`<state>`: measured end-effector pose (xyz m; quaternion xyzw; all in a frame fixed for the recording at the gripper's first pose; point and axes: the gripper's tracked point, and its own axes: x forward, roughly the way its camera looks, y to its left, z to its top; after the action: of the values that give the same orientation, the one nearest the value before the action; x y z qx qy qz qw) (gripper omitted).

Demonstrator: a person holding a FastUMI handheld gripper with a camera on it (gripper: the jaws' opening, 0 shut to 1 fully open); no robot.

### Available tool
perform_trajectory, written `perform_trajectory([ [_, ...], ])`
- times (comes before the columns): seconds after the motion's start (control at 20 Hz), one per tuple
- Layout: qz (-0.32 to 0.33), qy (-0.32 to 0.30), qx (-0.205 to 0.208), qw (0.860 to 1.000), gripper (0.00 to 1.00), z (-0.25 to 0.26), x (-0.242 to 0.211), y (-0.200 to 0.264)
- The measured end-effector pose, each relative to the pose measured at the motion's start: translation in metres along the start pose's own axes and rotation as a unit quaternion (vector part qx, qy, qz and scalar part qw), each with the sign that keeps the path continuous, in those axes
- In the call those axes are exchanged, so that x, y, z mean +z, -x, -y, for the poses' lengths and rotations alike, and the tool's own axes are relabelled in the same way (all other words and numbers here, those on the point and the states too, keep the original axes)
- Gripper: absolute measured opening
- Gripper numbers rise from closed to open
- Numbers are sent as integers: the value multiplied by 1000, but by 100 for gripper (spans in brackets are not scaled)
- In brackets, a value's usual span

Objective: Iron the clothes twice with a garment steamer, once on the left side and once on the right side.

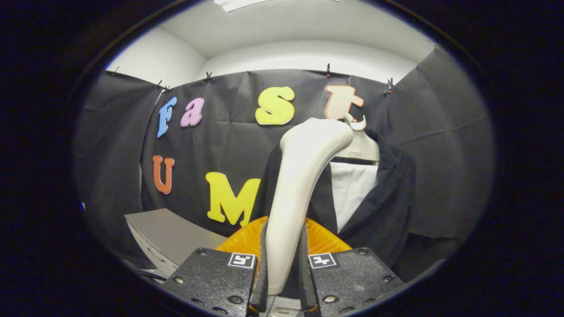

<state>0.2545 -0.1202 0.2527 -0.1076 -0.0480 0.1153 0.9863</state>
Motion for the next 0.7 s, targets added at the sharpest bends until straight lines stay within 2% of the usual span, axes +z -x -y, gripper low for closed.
perform_trajectory([
  [0.25, -19, -49, 13, 999, 31, 4, -31, -25],
  [0.4, -47, -65, 6, 997, 31, 2, -59, -33],
  [0.7, -87, -96, 2, 991, 31, -7, -106, -21],
])
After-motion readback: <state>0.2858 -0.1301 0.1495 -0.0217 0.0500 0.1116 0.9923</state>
